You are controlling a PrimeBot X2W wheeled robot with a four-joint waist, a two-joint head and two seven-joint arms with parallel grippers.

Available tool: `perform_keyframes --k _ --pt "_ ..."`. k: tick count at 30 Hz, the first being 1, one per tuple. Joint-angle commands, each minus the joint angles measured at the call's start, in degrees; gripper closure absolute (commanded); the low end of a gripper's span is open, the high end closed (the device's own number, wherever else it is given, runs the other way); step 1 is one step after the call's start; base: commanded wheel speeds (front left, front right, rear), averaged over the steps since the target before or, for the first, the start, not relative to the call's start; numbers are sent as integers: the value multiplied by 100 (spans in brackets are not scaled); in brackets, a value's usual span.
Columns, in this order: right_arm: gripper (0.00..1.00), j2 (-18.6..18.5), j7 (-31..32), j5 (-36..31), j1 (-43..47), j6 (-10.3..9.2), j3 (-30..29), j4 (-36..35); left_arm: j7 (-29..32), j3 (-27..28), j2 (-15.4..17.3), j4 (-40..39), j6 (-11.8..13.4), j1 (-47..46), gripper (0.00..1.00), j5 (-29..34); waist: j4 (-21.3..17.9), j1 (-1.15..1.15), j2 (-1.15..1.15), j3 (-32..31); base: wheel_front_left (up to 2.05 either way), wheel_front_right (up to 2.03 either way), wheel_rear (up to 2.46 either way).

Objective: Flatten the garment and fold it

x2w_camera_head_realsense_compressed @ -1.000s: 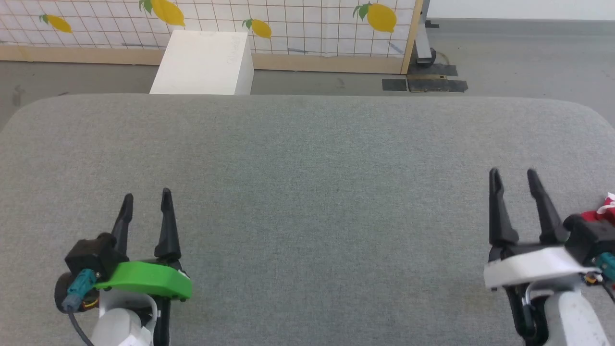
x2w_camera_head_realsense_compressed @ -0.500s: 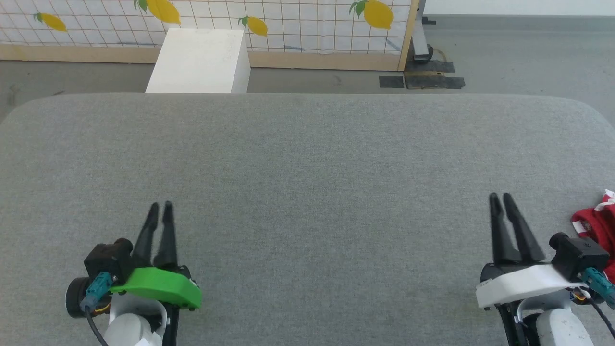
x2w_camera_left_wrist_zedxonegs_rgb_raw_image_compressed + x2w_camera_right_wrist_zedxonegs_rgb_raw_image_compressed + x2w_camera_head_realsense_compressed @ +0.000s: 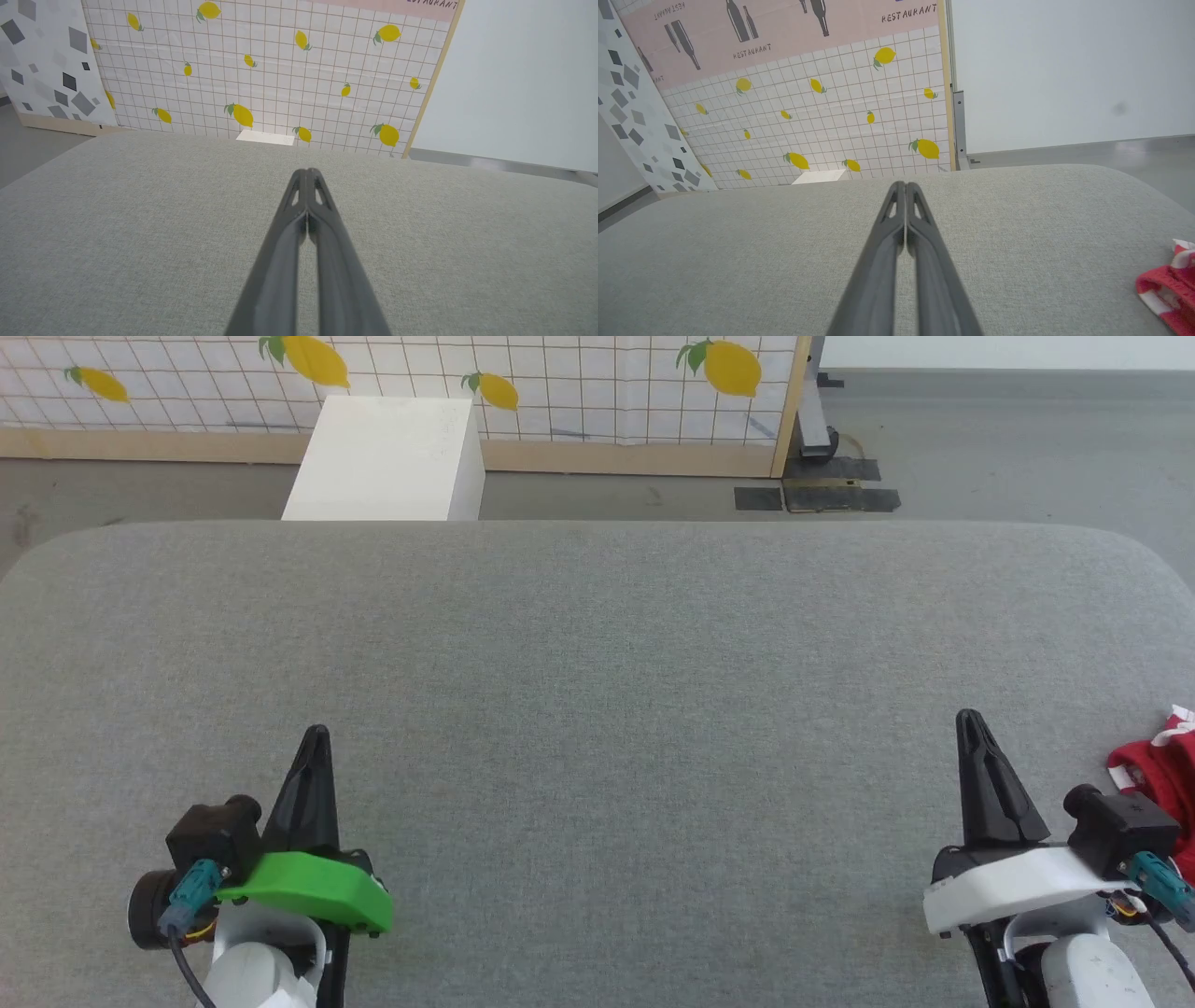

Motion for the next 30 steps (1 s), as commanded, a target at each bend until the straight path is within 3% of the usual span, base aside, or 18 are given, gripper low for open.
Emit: perform_keyframes --k 1,30 --pt "100 0 34 -62 47 -1 14 -55 33 -5 -20 -47 42 63 100 71 -2 0 5 -5 0 0 0" --pt "100 0 369 -350 163 -3 85 -320 370 -51 -79 -352 168 224 100 357 -46 0 19 -95 0 0 0"
